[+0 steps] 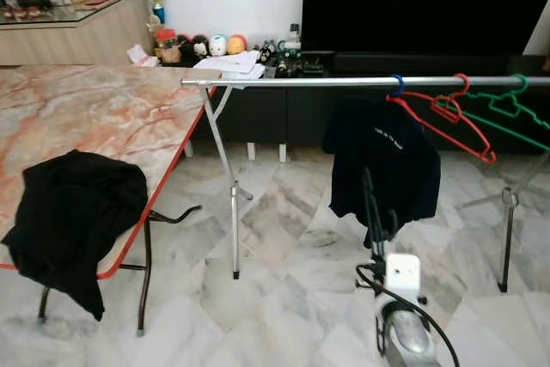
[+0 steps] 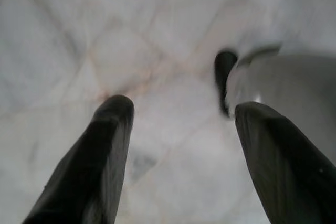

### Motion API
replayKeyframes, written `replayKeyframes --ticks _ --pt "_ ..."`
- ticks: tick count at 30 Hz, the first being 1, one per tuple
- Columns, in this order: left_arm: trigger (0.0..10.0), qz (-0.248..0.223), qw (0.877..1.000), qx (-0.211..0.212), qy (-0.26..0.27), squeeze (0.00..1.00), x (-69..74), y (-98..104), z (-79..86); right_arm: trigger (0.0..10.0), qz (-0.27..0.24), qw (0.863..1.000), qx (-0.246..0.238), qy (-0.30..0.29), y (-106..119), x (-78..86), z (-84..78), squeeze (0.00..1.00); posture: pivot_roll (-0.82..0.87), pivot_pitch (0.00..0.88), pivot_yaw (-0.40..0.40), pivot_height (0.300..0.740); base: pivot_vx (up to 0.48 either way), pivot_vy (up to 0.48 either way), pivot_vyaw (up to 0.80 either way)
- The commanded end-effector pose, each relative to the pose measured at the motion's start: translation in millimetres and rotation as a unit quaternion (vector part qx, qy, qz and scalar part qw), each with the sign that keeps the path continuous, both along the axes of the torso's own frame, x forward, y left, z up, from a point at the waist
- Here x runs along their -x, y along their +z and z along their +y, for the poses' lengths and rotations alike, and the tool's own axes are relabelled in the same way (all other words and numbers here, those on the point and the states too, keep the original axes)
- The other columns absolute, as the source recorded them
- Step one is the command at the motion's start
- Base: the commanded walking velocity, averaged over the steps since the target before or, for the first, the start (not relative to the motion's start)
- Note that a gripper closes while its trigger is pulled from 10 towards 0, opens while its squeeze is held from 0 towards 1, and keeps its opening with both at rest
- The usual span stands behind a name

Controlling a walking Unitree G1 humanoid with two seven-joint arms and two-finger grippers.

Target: Hang hanger

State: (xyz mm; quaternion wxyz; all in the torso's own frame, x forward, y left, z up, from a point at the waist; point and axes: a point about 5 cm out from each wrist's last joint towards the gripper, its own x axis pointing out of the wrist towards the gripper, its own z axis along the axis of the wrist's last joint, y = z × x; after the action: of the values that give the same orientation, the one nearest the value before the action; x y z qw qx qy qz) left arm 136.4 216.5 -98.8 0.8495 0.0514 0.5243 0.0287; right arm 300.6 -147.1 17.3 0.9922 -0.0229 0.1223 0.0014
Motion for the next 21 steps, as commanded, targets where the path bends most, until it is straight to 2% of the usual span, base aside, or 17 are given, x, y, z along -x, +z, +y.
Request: replayKeyframes --ticks 1,7,14,18,21 --pt "10.0 0.001 1.000 0.000 -0.004 0.00 -0.5 -0.7 -4.0 10.0 -0.002 1.000 0.008 -0.008 -0.3 1.2 -8.3 0.00 0.03 0.049 0.050 0.740 0.480 0.000 0.00" --pt "10.0 0.007 1.000 0.001 -0.006 0.00 3.0 -2.6 -7.5 10.0 0.000 1.000 0.009 -0.007 -1.1 1.9 -8.7 0.00 0.03 0.056 0.049 0.740 0.480 0.000 0.00" --pt "10.0 0.006 1.000 -0.001 -0.009 0.00 1.3 -1.7 -5.9 10.0 -0.012 1.000 0.004 0.026 2.8 -0.5 0.1 0.00 0.04 0.064 0.048 0.740 0.480 0.000 0.00" --pt "10.0 0.006 1.000 0.000 -0.011 0.00 1.3 -1.7 -6.3 10.0 -0.017 1.000 -0.004 0.022 4.2 -0.9 2.3 0.00 0.04 0.065 0.050 0.740 0.480 0.000 0.67" --pt "10.0 0.006 1.000 0.000 -0.011 0.00 1.2 -1.7 -6.0 10.0 -0.009 1.000 -0.006 0.016 2.6 -0.7 0.5 0.00 0.04 0.066 0.049 0.740 0.480 0.000 0.00"
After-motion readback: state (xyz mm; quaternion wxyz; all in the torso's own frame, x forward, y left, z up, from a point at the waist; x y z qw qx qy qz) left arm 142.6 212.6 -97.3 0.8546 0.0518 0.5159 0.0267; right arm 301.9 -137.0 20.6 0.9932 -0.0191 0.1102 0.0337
